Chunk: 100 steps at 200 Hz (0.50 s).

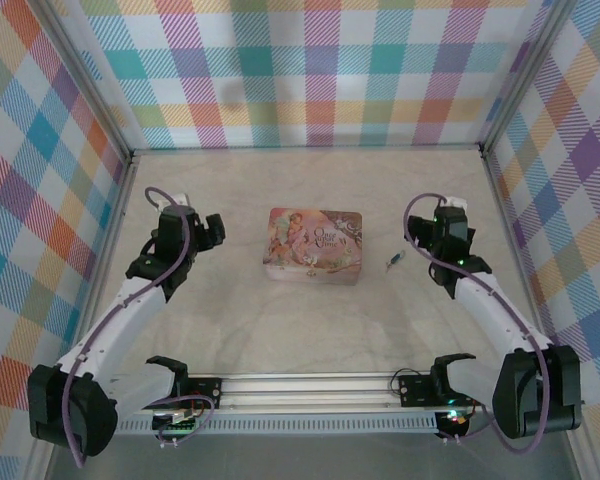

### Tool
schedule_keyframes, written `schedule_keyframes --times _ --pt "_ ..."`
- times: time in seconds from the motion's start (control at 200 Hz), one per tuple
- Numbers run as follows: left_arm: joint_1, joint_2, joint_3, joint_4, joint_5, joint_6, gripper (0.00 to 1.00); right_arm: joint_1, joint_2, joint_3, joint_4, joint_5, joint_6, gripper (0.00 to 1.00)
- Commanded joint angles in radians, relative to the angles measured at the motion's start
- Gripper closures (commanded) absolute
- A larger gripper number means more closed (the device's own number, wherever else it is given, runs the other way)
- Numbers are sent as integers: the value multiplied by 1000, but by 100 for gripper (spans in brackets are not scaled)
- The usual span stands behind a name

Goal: Unlock a padlock with a key

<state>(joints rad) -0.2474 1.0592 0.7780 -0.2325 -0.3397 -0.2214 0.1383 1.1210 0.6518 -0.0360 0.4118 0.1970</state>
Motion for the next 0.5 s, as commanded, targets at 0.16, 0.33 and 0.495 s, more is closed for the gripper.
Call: schedule_keyframes --times 0.16,0.33,0.495 --pt "165 176 -216 490 -66 92 0 -11 145 -184 475 79 -92 0" --pt "183 355 -285 744 -34 98 0 -17 267 -243 744 32 -156 0" --pt "178 427 -356 967 16 154 0 -32 343 -283 894 -124 -186 0"
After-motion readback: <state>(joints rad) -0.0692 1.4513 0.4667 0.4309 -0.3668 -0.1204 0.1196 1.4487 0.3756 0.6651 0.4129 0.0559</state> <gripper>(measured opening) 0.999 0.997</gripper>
